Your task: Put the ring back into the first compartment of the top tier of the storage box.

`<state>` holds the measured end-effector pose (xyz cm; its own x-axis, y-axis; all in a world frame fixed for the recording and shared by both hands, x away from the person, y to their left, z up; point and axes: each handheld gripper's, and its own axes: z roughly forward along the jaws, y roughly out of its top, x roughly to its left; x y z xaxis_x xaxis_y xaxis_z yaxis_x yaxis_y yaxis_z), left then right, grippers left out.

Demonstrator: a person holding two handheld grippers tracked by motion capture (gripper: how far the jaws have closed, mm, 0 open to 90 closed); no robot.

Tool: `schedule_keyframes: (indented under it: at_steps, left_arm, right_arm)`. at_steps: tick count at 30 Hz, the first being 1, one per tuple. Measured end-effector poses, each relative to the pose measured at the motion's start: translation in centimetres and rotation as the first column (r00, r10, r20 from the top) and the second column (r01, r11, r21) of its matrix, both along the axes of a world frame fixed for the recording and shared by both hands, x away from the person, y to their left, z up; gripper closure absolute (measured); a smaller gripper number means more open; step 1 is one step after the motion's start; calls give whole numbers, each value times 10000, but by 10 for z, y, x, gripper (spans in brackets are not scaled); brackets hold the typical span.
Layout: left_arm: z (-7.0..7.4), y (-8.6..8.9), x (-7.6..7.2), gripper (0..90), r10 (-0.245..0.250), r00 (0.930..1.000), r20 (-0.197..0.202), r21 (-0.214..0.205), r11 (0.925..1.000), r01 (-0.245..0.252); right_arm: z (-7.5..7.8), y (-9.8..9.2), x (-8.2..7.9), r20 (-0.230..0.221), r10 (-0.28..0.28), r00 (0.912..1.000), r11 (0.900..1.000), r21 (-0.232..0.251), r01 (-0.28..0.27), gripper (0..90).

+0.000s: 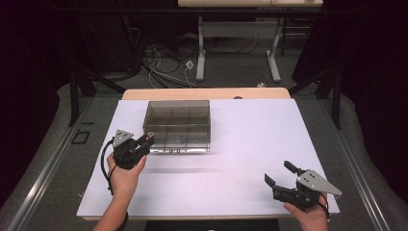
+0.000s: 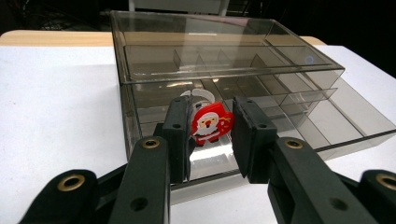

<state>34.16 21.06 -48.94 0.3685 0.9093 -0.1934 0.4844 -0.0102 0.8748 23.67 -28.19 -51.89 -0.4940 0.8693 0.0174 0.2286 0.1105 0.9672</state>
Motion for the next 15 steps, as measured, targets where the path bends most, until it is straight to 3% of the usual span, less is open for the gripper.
schedule_keyframes:
  at_steps: [15]
  left_arm:
    - [-7,-1,5,686,-49,9999,-121,283,9996,53]
  right_arm:
    - [0,1,0,30,-3,10000,10000,-4,3,160]
